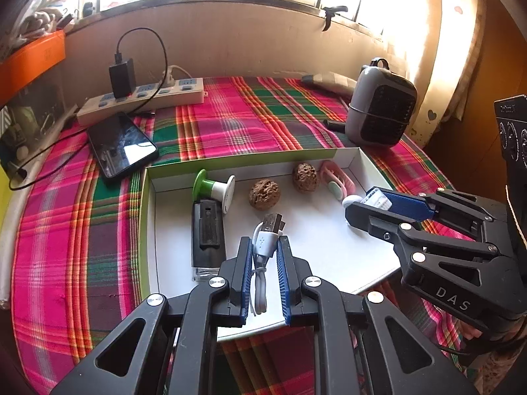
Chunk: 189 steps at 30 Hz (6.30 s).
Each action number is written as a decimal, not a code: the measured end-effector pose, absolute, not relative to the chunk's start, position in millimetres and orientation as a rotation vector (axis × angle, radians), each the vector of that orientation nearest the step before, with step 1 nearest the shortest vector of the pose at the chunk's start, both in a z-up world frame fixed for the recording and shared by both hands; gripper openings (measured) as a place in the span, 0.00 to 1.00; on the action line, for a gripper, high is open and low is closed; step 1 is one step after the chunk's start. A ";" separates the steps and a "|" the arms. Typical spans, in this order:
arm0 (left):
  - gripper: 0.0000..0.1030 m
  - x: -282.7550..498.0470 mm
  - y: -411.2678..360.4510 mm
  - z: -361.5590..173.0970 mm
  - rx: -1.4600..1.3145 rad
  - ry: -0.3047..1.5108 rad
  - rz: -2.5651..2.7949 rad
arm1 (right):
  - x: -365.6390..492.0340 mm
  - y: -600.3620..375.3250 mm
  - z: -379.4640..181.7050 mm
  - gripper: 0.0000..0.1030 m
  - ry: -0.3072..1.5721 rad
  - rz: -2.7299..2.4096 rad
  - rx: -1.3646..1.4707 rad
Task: Organize objects
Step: 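Lift and carry the jar and cable over the white box with both tools, then open both tools to drop the jar and cable into the box, then move both tools out of the box toward the black fob and pink clip, then close the left tool on the black oval fob with white dots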
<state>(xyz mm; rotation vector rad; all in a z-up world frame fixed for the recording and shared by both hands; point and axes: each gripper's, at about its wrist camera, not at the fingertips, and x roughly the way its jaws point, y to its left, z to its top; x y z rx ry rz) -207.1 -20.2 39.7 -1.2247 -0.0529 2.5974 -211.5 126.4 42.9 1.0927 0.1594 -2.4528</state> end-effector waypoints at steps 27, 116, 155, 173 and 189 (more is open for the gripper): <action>0.13 -240.0 -19.4 19.1 -1.286 -0.038 2.595 | -256.8 111.4 10.4 0.28 0.198 -2.408 1.214; 0.20 -147.2 -6.0 50.4 -1.176 -0.002 2.613 | -166.2 142.1 45.4 0.38 0.108 -2.540 1.063; 0.38 -124.0 36.2 17.0 -1.274 -0.054 2.442 | -120.5 194.7 27.4 0.39 -0.012 -2.592 1.092; 0.37 -130.6 42.2 10.4 -1.317 -0.015 2.469 | -121.9 196.1 22.9 0.39 -0.010 -2.580 1.105; 0.37 -115.2 6.0 14.2 -1.315 -0.046 2.534 | -125.2 176.9 19.3 0.39 0.005 -2.507 1.121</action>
